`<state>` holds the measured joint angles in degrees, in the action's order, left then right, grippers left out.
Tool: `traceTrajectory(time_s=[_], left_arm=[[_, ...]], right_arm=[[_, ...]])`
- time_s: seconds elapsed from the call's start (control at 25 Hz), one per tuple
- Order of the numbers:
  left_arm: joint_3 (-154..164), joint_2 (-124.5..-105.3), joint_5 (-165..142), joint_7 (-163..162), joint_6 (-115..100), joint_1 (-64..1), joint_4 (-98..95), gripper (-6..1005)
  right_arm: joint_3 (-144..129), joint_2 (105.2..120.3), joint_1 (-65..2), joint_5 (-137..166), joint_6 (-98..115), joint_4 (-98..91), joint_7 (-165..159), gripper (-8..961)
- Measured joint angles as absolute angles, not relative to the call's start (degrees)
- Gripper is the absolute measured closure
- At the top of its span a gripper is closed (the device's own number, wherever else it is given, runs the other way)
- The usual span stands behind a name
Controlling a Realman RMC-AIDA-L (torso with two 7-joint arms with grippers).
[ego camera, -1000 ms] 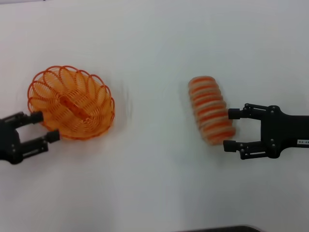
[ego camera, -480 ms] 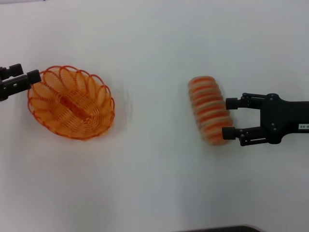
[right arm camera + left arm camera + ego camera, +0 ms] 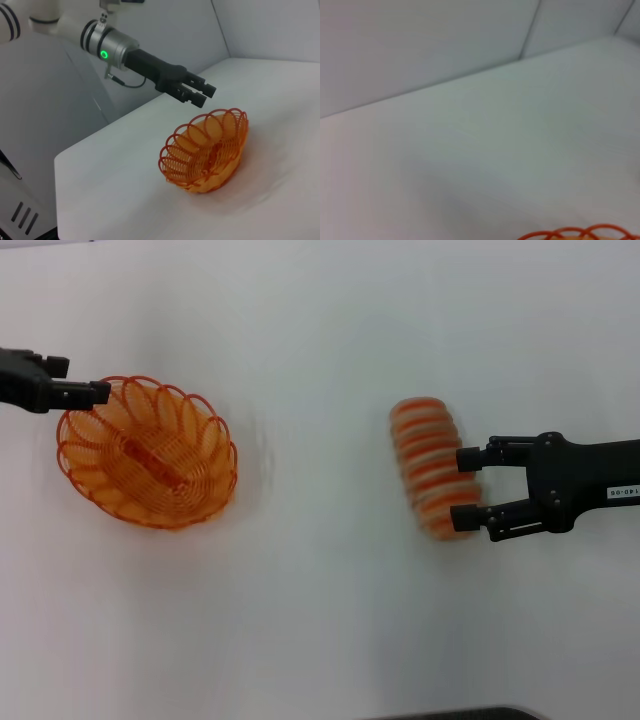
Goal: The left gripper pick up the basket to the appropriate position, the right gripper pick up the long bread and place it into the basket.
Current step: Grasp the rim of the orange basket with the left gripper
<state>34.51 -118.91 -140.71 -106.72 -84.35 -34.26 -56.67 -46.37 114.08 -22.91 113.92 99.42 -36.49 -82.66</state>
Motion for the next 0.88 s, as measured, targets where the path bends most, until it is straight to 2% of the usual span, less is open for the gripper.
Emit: traceTrajectory(time_s=[0.36,0.72,0.88], left_arm=[[42.87,-118.99,-153.86,-114.44,-81.07,-40.71,-59.08,273],[49.80,-119.81,-159.91,-117.37,-78.75,-43.33,-56.92,290],[50.77,-120.83,-162.42,-118.12,-76.77,-43.68,-55.89,313]], right_arm=[[-46.45,114.15,-23.41,114.41,99.50,-36.98,-83.84,7],[-46.43,114.22,-23.38,114.44,99.85,-37.09,-83.82,7],[-46.52,114.26,-23.38,114.44,100.02,-37.09,-83.73,7]])
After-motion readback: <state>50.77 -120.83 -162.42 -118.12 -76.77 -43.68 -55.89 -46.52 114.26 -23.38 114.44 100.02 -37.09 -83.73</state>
